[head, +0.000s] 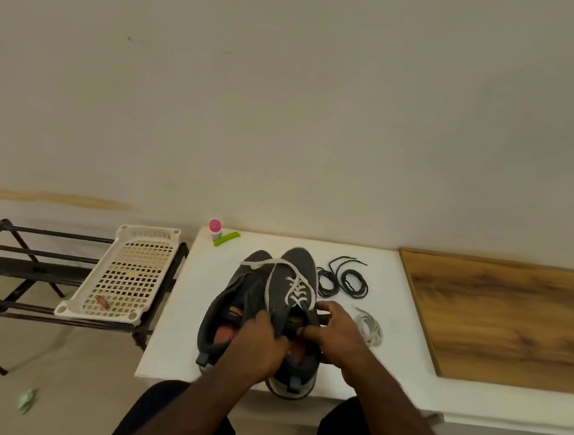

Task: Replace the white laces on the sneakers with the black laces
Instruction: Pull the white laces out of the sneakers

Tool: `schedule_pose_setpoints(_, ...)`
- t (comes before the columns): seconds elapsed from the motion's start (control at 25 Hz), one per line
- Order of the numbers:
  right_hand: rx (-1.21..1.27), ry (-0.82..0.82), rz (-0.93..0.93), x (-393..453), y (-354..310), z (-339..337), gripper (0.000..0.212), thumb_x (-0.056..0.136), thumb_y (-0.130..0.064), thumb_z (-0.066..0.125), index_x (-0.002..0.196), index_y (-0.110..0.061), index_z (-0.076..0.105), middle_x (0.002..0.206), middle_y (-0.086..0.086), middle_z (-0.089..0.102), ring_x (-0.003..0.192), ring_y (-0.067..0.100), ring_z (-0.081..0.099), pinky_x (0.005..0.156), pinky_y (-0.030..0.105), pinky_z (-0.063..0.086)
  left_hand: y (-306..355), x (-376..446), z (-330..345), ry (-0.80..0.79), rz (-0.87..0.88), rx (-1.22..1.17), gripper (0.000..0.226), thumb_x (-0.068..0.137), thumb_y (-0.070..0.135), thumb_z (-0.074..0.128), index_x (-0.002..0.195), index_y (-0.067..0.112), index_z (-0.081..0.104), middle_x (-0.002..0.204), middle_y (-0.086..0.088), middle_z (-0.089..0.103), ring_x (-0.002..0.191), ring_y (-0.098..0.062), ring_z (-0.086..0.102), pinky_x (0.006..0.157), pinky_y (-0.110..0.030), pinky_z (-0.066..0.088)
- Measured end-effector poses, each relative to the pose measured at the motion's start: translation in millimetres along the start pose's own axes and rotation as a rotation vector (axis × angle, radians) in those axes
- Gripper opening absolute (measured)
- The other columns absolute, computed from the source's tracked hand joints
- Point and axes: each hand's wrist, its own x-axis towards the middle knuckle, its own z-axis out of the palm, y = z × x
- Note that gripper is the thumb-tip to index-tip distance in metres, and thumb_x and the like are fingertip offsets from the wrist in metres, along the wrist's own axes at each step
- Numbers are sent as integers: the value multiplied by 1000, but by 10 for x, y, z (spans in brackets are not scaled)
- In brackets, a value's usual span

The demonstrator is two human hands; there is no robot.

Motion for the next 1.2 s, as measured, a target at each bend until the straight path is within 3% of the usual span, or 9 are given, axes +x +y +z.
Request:
schedule_pose_setpoints(0.12,-50,54,47,96,268,92,54,76,-13,75,124,-20,53,102,4,71,89,24,71,75,47,62,-129,14,49,-38,-3,-50,50,93,41,62,133,16,47,130,-2,60,106,-14,56,90,-25,43)
schedule_pose_setpoints(0.32,-258,150,22,198,456,210,42,84,-18,67,123,-22,53,101,-2,66,91,16,62,83,34,54,-437,183,-146,29,-120,-58,64,94,47,59,145,14,41,141,-8,53,128,-26,50,99,-31,39)
schedule_pose_setpoints(0.4,-299,195,27,167,486,233,39,87,-22,64,124,-23,52,109,0,67,93,17,59,82,32,49,-466,178,-177,90,-90,46,57,94,45,58,142,17,45,137,-7,55,125,-25,51,102,-35,42)
schedule_pose_setpoints(0.52,-318,253,-3,118,516,251,43,87,-25,61,128,-28,50,111,-2,69,94,18,61,79,31,47,-485,264,-276,444,31,472,51,90,48,57,135,28,46,132,-4,50,122,-27,46,99,-45,43)
schedule_pose_setpoints(0.76,-355,260,-46,162,486,387,40,84,-29,63,123,-27,53,112,-4,67,98,19,63,85,37,54,-692,479,-401,232,-62,315,67,91,40,57,147,27,22,132,-9,56,116,-33,59,94,-54,50)
schedule_pose_setpoints(0.92,-366,146,-58,258,383,466,43,84,-35,66,124,-26,54,113,-4,66,99,17,62,82,31,50,-620,363,-332,467,56,512,62,89,42,63,142,21,40,132,-10,50,118,-30,51,95,-46,48)
schedule_pose_setpoints(1.04,-275,206,-102,283,292,435,35,87,-50,66,110,-23,66,100,-7,67,90,10,63,77,27,51,-325,382,-179,290,128,136,52,94,37,59,140,16,48,129,-7,57,120,-23,53,96,-33,42)
schedule_pose_setpoints(1.12,-178,222,-85,323,172,400,24,90,-41,68,93,-18,71,86,-5,70,81,10,65,73,30,56,-125,422,-56,93,-3,-112,41,94,35,61,129,15,57,117,-4,65,111,-20,59,89,-27,43)
schedule_pose_setpoints(1.2,-43,211,-30,351,52,361,10,89,-23,69,88,-13,69,81,3,71,75,15,66,67,34,57,-61,439,14,48,-46,-249,16,92,29,65,104,18,67,103,-2,71,96,-17,65,86,-33,53)
